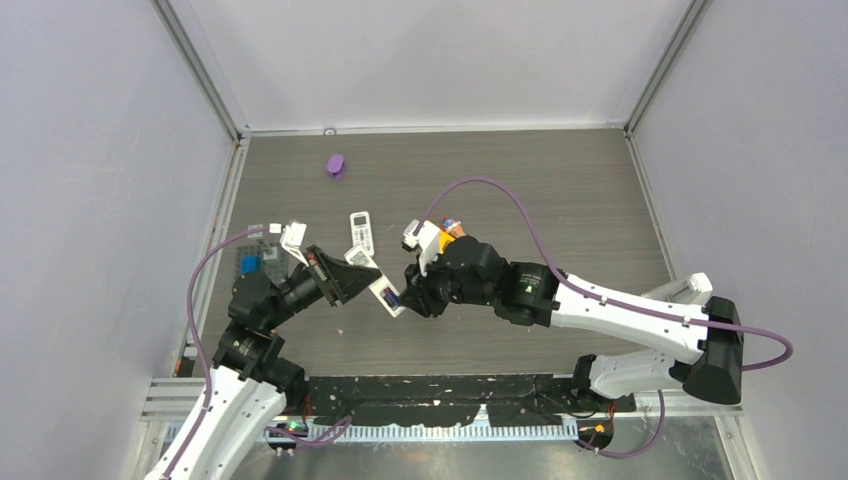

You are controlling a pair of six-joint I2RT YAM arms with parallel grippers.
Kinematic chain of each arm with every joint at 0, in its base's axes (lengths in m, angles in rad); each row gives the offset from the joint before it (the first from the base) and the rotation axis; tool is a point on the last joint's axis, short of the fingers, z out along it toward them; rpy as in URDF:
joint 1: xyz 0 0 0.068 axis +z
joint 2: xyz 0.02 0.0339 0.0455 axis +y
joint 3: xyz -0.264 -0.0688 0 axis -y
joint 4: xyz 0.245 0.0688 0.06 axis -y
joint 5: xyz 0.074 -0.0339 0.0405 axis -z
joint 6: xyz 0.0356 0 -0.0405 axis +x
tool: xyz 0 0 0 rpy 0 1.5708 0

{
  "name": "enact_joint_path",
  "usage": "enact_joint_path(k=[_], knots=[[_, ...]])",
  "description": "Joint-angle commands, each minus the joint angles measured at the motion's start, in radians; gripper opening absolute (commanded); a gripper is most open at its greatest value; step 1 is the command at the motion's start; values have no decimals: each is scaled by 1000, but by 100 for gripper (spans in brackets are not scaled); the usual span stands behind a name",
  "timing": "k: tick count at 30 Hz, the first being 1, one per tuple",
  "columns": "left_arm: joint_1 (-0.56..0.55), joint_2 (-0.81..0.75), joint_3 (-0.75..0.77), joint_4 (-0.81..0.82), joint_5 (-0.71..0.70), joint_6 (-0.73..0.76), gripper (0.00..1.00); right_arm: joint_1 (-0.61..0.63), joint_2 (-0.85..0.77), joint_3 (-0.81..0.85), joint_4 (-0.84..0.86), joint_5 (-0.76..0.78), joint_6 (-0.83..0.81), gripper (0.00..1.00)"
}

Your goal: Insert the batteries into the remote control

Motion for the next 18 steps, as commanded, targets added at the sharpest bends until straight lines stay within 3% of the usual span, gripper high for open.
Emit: enact_joint_path(k=[1, 11, 14, 18], knots=[[-6, 14, 38, 80, 36, -114, 0, 21, 53, 51, -18, 167, -15, 26], [-6, 46, 11, 128, 35, -163, 0, 37, 119, 77, -66, 299, 33, 29], [-6, 46, 7, 68, 2, -128, 0, 35, 87, 71, -56, 304, 55, 41], [-6, 41, -1, -24, -74, -63, 0, 29, 17, 86, -91, 341, 98, 50]])
